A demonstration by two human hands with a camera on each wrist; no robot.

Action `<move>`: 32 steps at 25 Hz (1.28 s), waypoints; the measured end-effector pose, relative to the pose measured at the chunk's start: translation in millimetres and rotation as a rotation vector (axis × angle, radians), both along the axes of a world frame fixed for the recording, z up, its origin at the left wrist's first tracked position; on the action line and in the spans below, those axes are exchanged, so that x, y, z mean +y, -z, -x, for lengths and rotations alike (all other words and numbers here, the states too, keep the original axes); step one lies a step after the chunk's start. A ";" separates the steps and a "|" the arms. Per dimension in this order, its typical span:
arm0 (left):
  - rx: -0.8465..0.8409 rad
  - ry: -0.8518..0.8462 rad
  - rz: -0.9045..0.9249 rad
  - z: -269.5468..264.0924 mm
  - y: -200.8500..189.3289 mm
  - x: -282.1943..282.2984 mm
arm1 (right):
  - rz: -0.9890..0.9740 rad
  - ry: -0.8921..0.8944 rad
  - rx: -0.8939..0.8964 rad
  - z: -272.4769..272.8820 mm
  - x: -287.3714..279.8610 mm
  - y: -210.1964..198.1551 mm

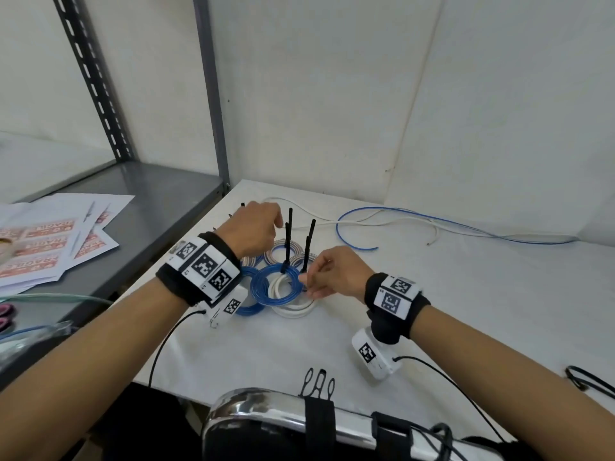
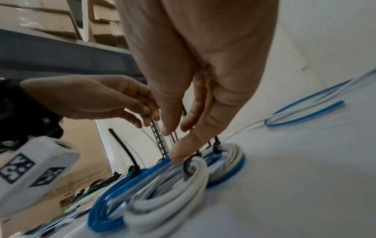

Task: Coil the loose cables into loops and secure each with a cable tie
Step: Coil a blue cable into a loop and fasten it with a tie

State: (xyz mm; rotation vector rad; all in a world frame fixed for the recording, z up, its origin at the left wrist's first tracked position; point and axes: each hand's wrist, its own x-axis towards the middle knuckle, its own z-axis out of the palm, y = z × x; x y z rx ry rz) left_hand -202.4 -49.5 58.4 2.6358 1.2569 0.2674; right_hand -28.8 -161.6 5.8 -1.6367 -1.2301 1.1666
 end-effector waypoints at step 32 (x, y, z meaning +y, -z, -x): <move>-0.641 0.454 0.577 -116.4 -41.0 -26.5 | -0.354 0.613 -0.662 -141.6 -8.7 -17.2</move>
